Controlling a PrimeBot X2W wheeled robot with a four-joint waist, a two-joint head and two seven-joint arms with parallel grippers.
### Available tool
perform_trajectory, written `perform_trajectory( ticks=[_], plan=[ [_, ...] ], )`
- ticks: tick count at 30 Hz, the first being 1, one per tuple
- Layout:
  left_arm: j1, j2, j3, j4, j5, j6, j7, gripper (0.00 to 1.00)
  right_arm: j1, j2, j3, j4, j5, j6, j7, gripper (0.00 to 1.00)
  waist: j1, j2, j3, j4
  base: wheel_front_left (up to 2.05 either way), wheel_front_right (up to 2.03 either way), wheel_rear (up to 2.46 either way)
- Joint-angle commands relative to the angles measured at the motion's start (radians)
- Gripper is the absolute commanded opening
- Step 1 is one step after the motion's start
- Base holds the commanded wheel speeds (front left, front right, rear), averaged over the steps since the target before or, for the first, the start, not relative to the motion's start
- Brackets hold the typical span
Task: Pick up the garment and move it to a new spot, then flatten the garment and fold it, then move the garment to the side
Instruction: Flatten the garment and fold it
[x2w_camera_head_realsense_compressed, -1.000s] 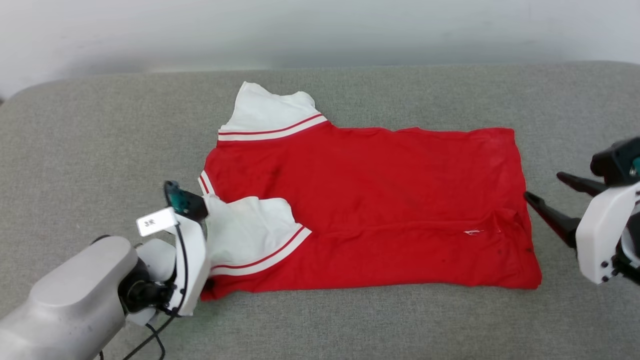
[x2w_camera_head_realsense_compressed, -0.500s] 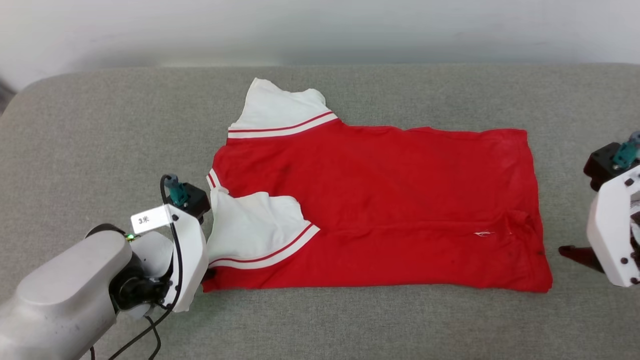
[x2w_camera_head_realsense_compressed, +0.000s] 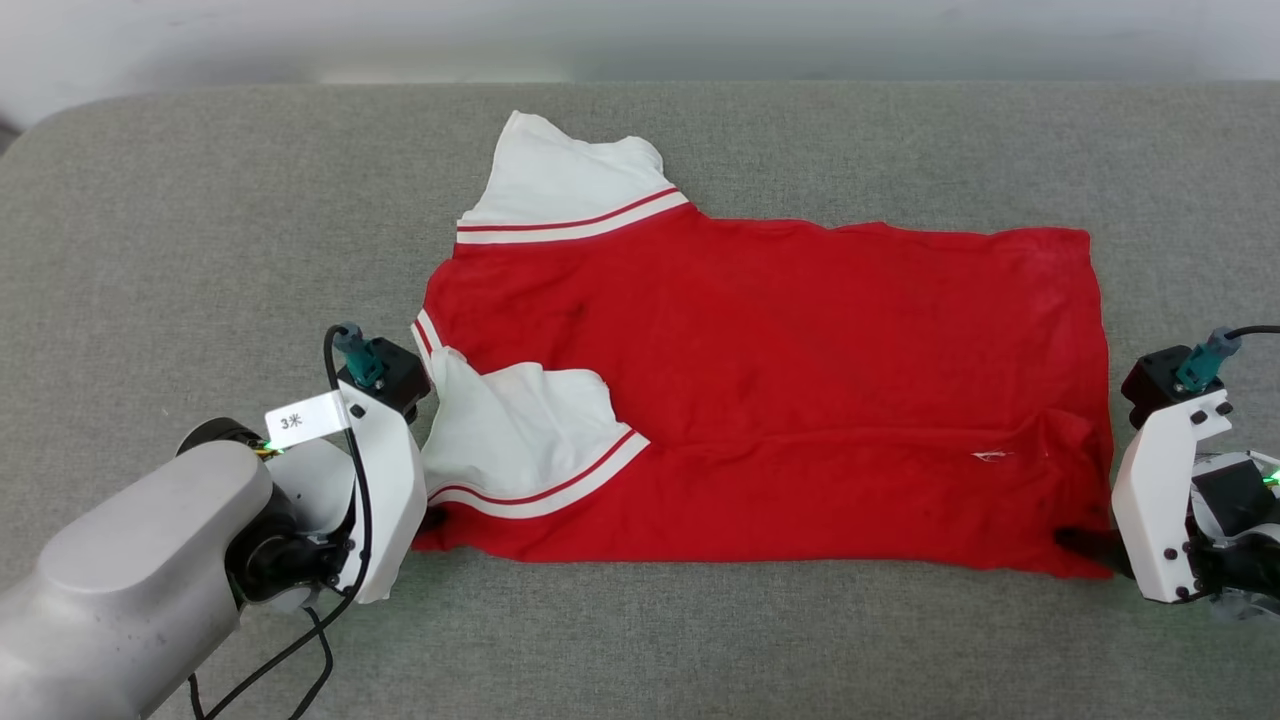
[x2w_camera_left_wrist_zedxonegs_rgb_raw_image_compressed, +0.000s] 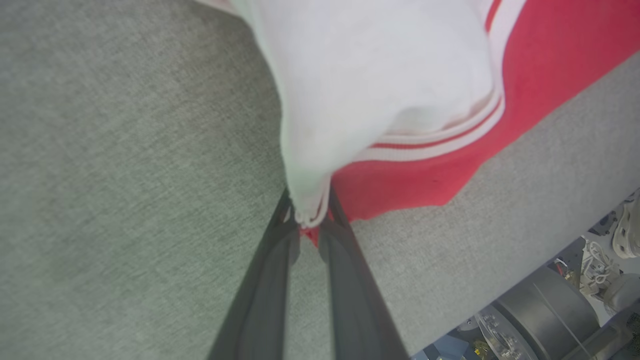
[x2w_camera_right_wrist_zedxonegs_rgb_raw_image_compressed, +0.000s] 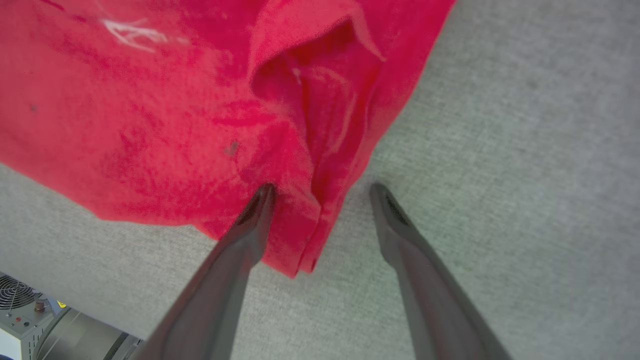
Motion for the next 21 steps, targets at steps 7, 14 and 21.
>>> perform_trajectory(
  ticks=[7, 14, 21],
  plan=[
    [-0.005, -0.006, -0.018, 0.007, -0.011, -0.001, -0.019, 0.00, 0.030, 0.066, 0.097, 0.044, 0.035, 0.002, -0.068, 0.00, 0.0000, 0.0000, 0.010, -0.003, 0.00, 0.00, 0.00],
    [0.021, 0.014, -0.028, 0.009, -0.035, -0.001, -0.048, 0.00, -0.019, -0.026, 0.115, 0.005, 0.068, 0.001, -0.135, 0.00, 0.0000, 0.0000, -0.046, -0.010, 0.00, 0.00, 0.00],
    [0.057, 0.077, -0.035, -0.060, -0.060, -0.001, -0.076, 0.00, 0.019, -0.138, 0.127, -0.118, 0.120, 0.000, -0.177, 0.00, 0.0000, 0.0000, -0.116, -0.014, 0.00, 0.00, 0.00]
  ],
)
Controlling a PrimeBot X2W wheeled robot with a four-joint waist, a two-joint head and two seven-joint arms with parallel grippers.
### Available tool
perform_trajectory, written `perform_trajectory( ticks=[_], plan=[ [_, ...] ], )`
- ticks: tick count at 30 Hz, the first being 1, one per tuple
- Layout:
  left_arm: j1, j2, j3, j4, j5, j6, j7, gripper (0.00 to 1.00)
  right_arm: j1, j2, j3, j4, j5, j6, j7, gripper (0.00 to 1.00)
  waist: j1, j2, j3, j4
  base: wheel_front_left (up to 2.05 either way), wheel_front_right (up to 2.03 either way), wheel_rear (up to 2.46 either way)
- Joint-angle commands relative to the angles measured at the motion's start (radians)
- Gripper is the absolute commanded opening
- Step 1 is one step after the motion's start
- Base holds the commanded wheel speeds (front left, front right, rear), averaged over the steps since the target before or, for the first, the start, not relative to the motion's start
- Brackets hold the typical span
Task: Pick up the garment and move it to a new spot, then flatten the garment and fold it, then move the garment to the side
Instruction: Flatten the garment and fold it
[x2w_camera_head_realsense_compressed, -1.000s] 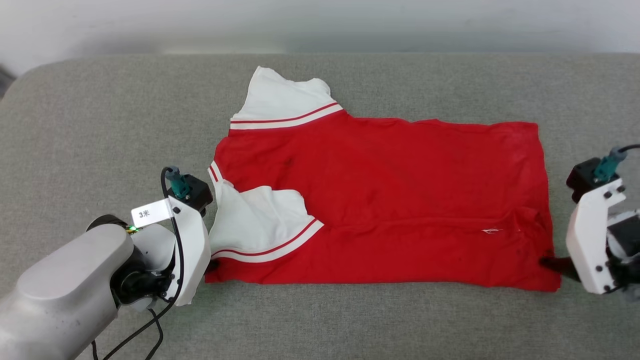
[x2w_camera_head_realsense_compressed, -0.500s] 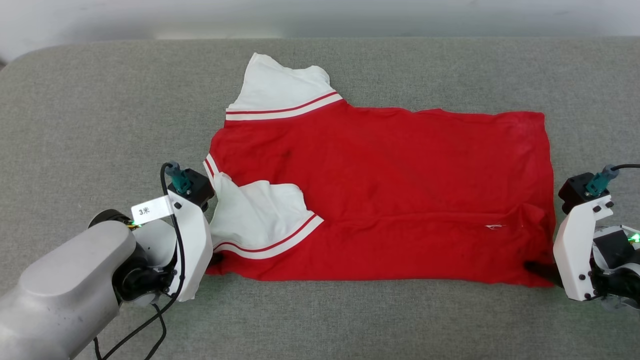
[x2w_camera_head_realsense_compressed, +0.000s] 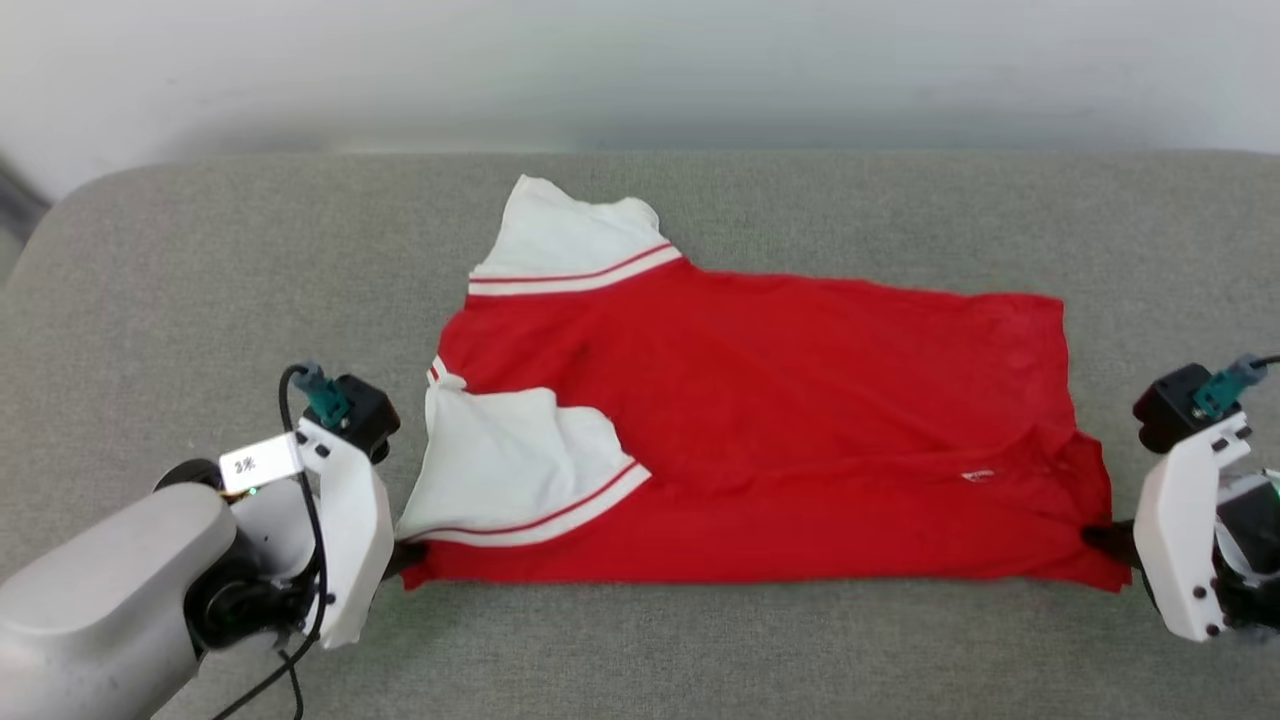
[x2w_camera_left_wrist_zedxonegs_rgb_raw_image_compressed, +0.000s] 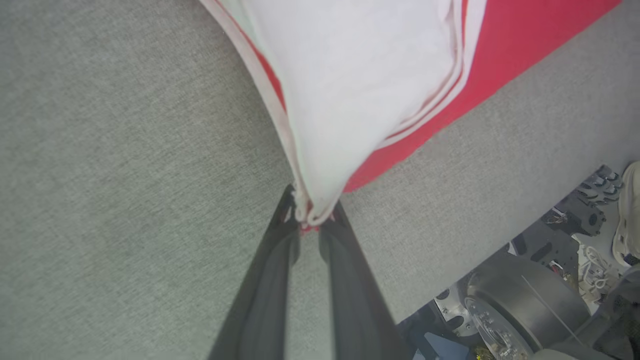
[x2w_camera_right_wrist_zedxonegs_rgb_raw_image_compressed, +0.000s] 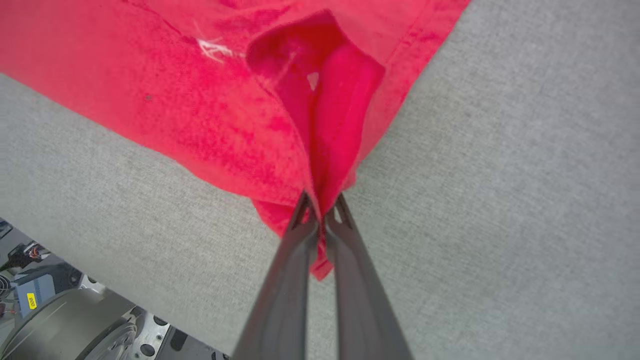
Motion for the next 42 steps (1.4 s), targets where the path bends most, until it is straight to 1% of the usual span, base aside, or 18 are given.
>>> perform_trajectory(
  ticks=[1, 5, 8, 12, 18, 23, 24, 25, 26, 27, 31, 35, 38, 42],
  plan=[
    [0.018, 0.010, -0.005, -0.011, -0.007, -0.001, -0.004, 0.00, 0.023, -0.014, 0.000, -0.012, 0.008, -0.001, -0.007, 0.00, -0.0001, 0.0000, -0.019, 0.000, 0.00, 0.00, 0.00],
    [0.062, 0.050, -0.018, -0.069, -0.014, -0.001, -0.005, 0.00, 0.088, -0.068, -0.013, -0.078, 0.033, -0.001, -0.015, 0.00, -0.0001, 0.0000, -0.045, 0.000, 0.00, 0.00, 0.00],
    [0.101, 0.069, -0.026, -0.116, -0.020, 0.010, -0.011, 0.00, 0.151, -0.102, -0.028, -0.116, 0.048, -0.001, -0.013, 0.00, -0.0001, 0.0000, -0.054, 0.002, 0.00, 0.00, 0.00],
    [0.155, 0.080, -0.038, -0.159, -0.028, 0.034, -0.021, 0.00, 0.221, -0.121, -0.052, -0.136, 0.058, -0.001, -0.005, 0.00, -0.0001, 0.0000, -0.051, 0.001, 0.00, 0.00, 0.00],
    [0.202, 0.059, -0.043, -0.137, -0.041, 0.057, -0.035, 0.00, 0.262, -0.066, -0.062, -0.093, 0.024, -0.001, 0.006, 0.00, -0.0001, 0.0000, -0.018, -0.004, 0.00, 0.00, 0.00],
    [0.214, 0.025, -0.042, -0.072, -0.050, 0.049, -0.053, 0.00, 0.264, -0.004, -0.055, -0.018, -0.010, -0.001, -0.016, 0.00, -0.0001, 0.0000, -0.004, 0.000, 0.00, 0.00, 0.00],
    [0.214, 0.018, -0.040, -0.060, -0.048, 0.047, -0.061, 0.33, 0.265, 0.006, -0.055, -0.009, -0.013, -0.001, -0.028, 0.00, -0.0001, 0.0000, -0.007, 0.002, 0.00, 0.00, 0.00],
    [0.213, 0.014, -0.037, -0.052, -0.044, 0.046, -0.073, 1.00, 0.266, 0.016, -0.058, -0.007, -0.013, -0.001, -0.041, 0.19, -0.0001, 0.0000, -0.012, 0.004, 0.00, 0.00, 0.00],
    [0.212, 0.014, -0.034, -0.046, -0.042, 0.045, -0.082, 1.00, 0.267, 0.022, -0.062, -0.009, -0.010, -0.001, -0.056, 0.50, -0.0001, 0.0000, -0.019, 0.005, 0.00, 0.00, 0.00],
    [0.212, 0.018, -0.033, -0.044, -0.038, 0.044, -0.089, 1.00, 0.267, 0.021, -0.067, -0.013, -0.009, -0.001, -0.071, 1.00, -0.0001, 0.0000, -0.026, 0.006, 0.00, 0.00, 0.00],
    [0.197, 0.047, -0.018, -0.067, -0.032, 0.037, -0.113, 1.00, 0.279, 0.003, -0.109, -0.050, -0.025, -0.001, -0.170, 1.00, -0.0001, 0.0000, -0.063, 0.015, 0.00, 0.00, 0.00],
    [0.173, 0.091, 0.012, -0.110, -0.025, 0.053, -0.139, 1.00, 0.292, 0.008, -0.183, -0.097, -0.063, -0.001, -0.302, 1.00, -0.0001, 0.0000, -0.092, 0.017, 0.00, 0.00, 0.00],
    [0.136, 0.121, 0.039, -0.132, 0.015, 0.087, -0.172, 1.00, 0.301, 0.034, -0.258, -0.126, -0.132, -0.001, -0.409, 1.00, -0.0001, 0.0000, -0.102, 0.014, 0.00, 0.00, 0.00],
    [0.090, 0.127, 0.073, -0.130, 0.074, 0.138, -0.233, 1.00, 0.312, 0.105, -0.371, -0.168, -0.249, -0.001, -0.530, 1.00, -0.0001, 0.0000, -0.098, -0.003, 0.00, 0.00, 0.00]
  ],
)
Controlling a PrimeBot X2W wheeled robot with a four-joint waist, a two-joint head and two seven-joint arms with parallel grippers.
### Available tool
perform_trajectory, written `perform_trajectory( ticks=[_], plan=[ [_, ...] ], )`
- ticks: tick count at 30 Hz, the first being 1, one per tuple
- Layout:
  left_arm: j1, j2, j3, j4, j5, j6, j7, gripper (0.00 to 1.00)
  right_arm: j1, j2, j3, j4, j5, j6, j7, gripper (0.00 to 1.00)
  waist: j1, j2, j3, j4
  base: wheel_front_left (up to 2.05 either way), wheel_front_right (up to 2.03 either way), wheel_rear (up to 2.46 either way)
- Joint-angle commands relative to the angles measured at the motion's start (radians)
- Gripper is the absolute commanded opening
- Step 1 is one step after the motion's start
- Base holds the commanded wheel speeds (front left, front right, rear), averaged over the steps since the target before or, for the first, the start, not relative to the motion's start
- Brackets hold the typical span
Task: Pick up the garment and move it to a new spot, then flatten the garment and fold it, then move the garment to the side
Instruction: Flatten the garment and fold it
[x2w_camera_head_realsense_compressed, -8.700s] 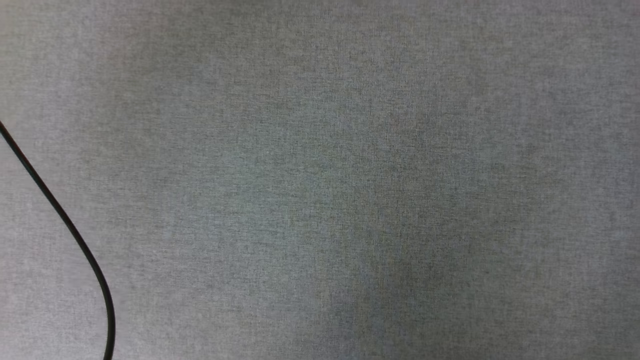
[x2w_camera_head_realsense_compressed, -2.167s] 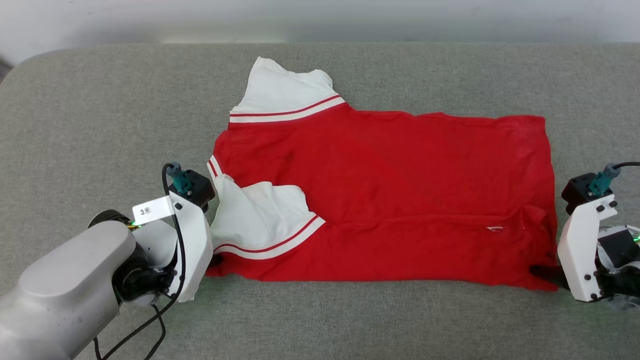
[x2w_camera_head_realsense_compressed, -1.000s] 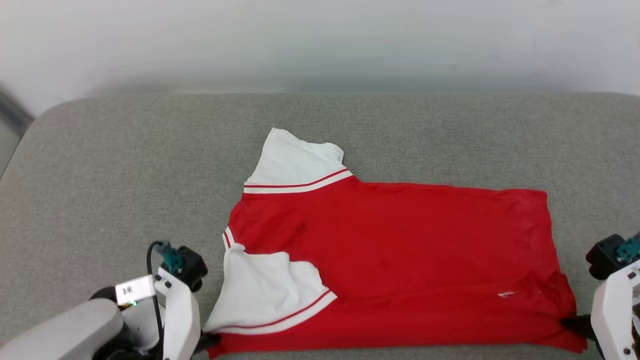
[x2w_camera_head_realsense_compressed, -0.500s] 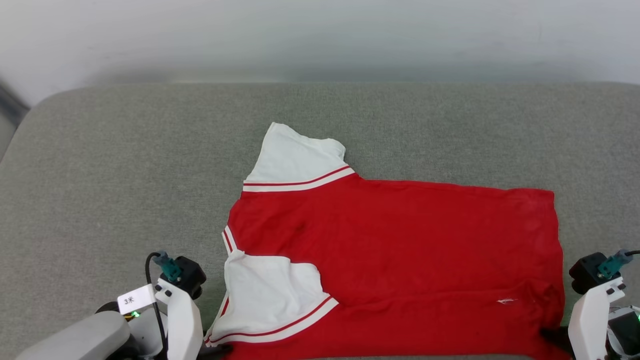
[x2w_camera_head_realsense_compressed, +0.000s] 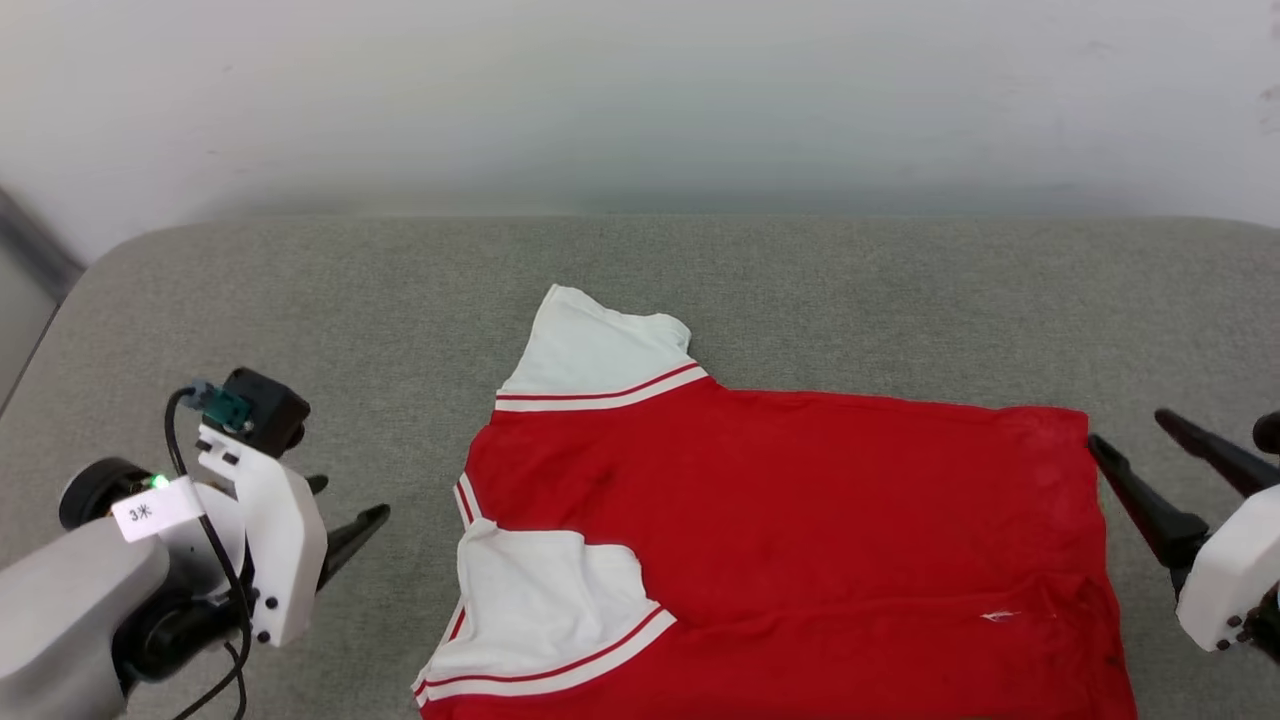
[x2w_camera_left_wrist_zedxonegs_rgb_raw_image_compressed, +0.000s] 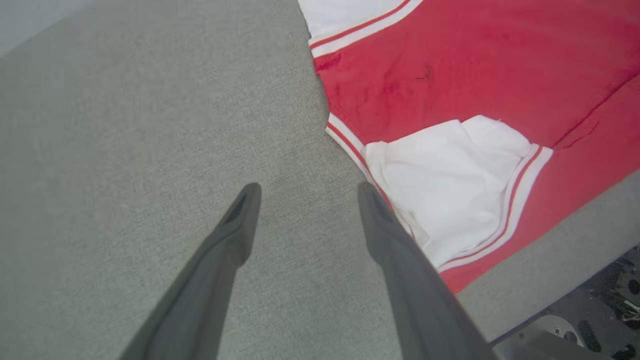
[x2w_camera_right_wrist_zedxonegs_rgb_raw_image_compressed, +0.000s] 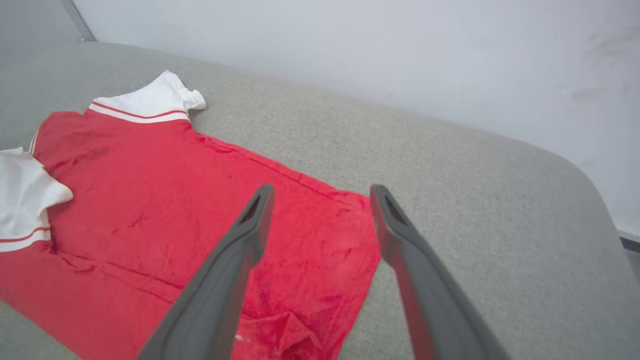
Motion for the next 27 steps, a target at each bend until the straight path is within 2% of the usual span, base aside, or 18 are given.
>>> perform_trajectory(
  ticks=[1, 3, 8, 9, 14, 17, 21, 27],
  plan=[
    [-0.024, -0.006, 0.009, 0.004, 0.021, 0.013, -0.016, 1.00, 0.018, 0.031, -0.036, -0.021, -0.040, -0.001, -0.036, 1.00, 0.0001, 0.0000, 0.007, -0.012, 0.00, 0.00, 0.00],
    [-0.054, -0.017, 0.022, 0.009, 0.045, 0.030, -0.035, 1.00, 0.036, 0.080, -0.097, -0.051, -0.105, 0.000, -0.075, 1.00, 0.0001, 0.0000, 0.019, -0.024, 0.00, 0.00, 0.00],
    [-0.154, -0.051, 0.063, 0.059, 0.071, 0.027, -0.050, 1.00, 0.093, 0.217, -0.231, -0.165, -0.247, 0.000, -0.144, 1.00, 0.0001, 0.0000, 0.072, -0.059, 0.00, 0.00, 0.00],
    [-0.154, -0.051, 0.063, 0.059, 0.071, 0.027, -0.050, 1.00, 0.093, 0.217, -0.231, -0.165, -0.247, 0.000, -0.144, 1.00, 0.0001, 0.0000, 0.072, -0.059, 0.00, 0.00, 0.00],
    [-0.297, -0.102, 0.114, 0.136, 0.068, 0.013, -0.017, 1.00, 0.153, 0.337, -0.308, -0.276, -0.336, 0.000, -0.171, 1.00, 0.0001, 0.0000, 0.160, -0.100, 0.00, 0.00, 0.00],
    [-0.393, -0.128, 0.133, 0.191, 0.069, -0.002, 0.026, 1.00, 0.168, 0.384, -0.329, -0.317, -0.366, 0.000, -0.181, 1.00, 0.0001, 0.0000, 0.217, -0.124, 0.00, 0.00, 0.00],
    [-0.512, -0.169, 0.138, 0.265, 0.049, -0.045, 0.132, 1.00, 0.166, 0.428, -0.336, -0.357, -0.395, -0.001, -0.184, 1.00, 0.0001, 0.0000, 0.291, -0.155, 0.00, 0.00, 0.00],
    [-0.658, -0.205, 0.109, 0.363, 0.004, -0.082, 0.386, 1.00, 0.124, 0.447, -0.320, -0.397, -0.418, -0.001, -0.184, 1.00, 0.0001, 0.0000, 0.393, -0.196, 0.00, 0.00, 0.00]
  ],
)
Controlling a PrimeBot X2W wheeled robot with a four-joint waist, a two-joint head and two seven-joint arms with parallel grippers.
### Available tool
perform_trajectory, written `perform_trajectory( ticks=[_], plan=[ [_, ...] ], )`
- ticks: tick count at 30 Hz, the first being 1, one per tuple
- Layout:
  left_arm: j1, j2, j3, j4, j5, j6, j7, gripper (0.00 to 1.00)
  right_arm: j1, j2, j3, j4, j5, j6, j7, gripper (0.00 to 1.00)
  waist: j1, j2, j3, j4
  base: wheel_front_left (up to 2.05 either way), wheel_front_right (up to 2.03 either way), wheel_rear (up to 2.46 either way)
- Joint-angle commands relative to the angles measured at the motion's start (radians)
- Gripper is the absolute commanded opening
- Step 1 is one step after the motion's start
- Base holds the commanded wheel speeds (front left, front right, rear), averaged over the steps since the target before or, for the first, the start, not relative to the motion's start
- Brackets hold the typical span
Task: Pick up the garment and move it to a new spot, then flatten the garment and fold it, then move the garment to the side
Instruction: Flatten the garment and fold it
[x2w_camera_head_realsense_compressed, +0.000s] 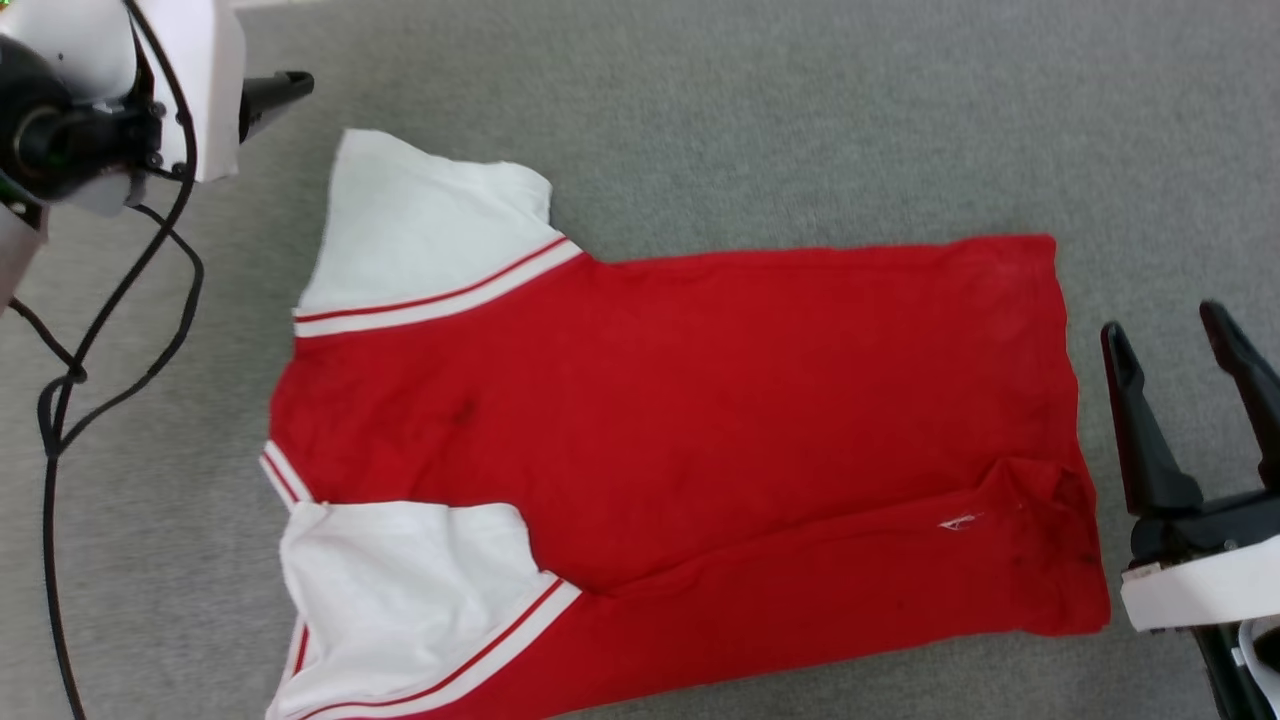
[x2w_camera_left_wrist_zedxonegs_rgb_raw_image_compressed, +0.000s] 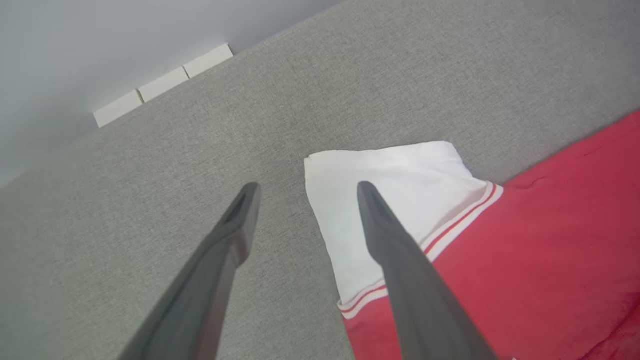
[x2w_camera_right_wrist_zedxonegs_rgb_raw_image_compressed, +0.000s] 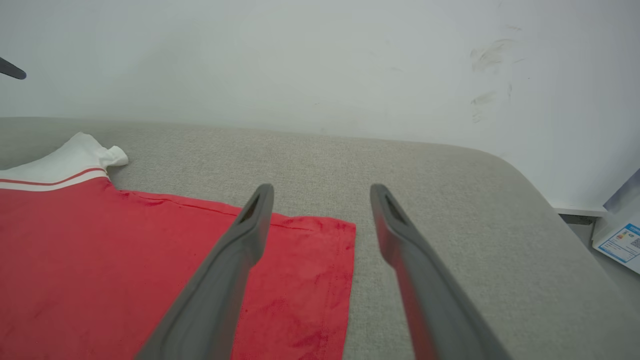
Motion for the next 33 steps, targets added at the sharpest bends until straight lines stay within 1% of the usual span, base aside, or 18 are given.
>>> perform_trajectory(
  ticks=[1, 5, 9, 16, 17, 18, 22, 26, 29, 31, 33],
  plan=[
    [-0.017, -0.004, 0.002, 0.007, -0.009, -0.001, 0.015, 1.00, -0.018, 0.005, 0.003, -0.009, -0.005, -0.001, -0.002, 1.00, -0.0001, -0.0001, 0.056, -0.036, 0.00, 0.00, 0.00],
    [-0.068, -0.019, -0.021, 0.059, 0.000, 0.007, 0.106, 1.00, -0.048, 0.007, 0.010, -0.024, -0.009, 0.000, 0.001, 1.00, -0.0001, -0.0001, 0.111, -0.056, 0.00, 0.00, 0.00],
    [-0.097, -0.037, -0.040, 0.101, 0.003, 0.012, 0.171, 1.00, -0.074, 0.013, 0.022, -0.020, -0.007, -0.001, -0.006, 1.00, -0.0001, -0.0001, 0.157, -0.075, 0.00, 0.00, 0.00],
    [-0.054, -0.043, -0.111, 0.163, 0.035, -0.004, 0.233, 1.00, -0.096, 0.023, 0.046, 0.004, -0.008, -0.001, -0.018, 1.00, -0.0001, -0.0001, 0.193, -0.098, 0.00, 0.00, 0.00],
    [-0.045, -0.043, -0.118, 0.166, 0.037, -0.011, 0.235, 0.43, -0.095, 0.023, 0.045, 0.007, -0.008, 0.000, -0.019, 1.00, -0.0001, -0.0001, 0.193, -0.098, 0.00, 0.00, 0.00],
    [-0.035, -0.043, -0.119, 0.170, 0.032, -0.012, 0.233, 0.00, -0.095, 0.023, 0.042, 0.009, -0.008, 0.000, -0.020, 1.00, -0.0001, -0.0001, 0.192, -0.098, 0.00, 0.00, 0.00],
    [-0.024, -0.049, -0.117, 0.162, 0.031, -0.031, 0.193, 0.00, -0.107, 0.013, 0.026, 0.014, -0.013, -0.001, -0.011, 1.00, -0.0001, -0.0001, 0.161, -0.087, 0.00, 0.00, 0.00],
    [-0.031, -0.063, -0.110, 0.132, 0.029, -0.045, 0.126, 0.00, -0.146, -0.032, 0.001, 0.001, -0.021, -0.001, 0.015, 1.00, -0.0001, -0.0001, 0.105, -0.057, 0.00, 0.00, 0.00],
    [-0.020, -0.074, -0.122, 0.103, 0.034, -0.051, 0.090, 0.00, -0.196, -0.093, -0.008, 0.003, -0.017, 0.000, 0.055, 1.00, -0.0001, -0.0001, 0.062, -0.027, 0.00, 0.00, 0.00],
    [-0.007, -0.076, -0.125, 0.085, 0.025, -0.053, 0.067, 0.00, -0.238, -0.154, 0.009, 0.015, -0.002, -0.001, 0.117, 1.00, -0.0001, -0.0001, 0.037, -0.007, 0.00, 0.00, 0.00],
    [0.002, -0.081, -0.130, 0.065, 0.024, -0.053, 0.041, 0.00, -0.282, -0.226, 0.039, 0.039, 0.024, -0.001, 0.204, 1.00, -0.0001, -0.0001, 0.015, 0.012, 0.00, 0.00, 0.00]
  ],
)
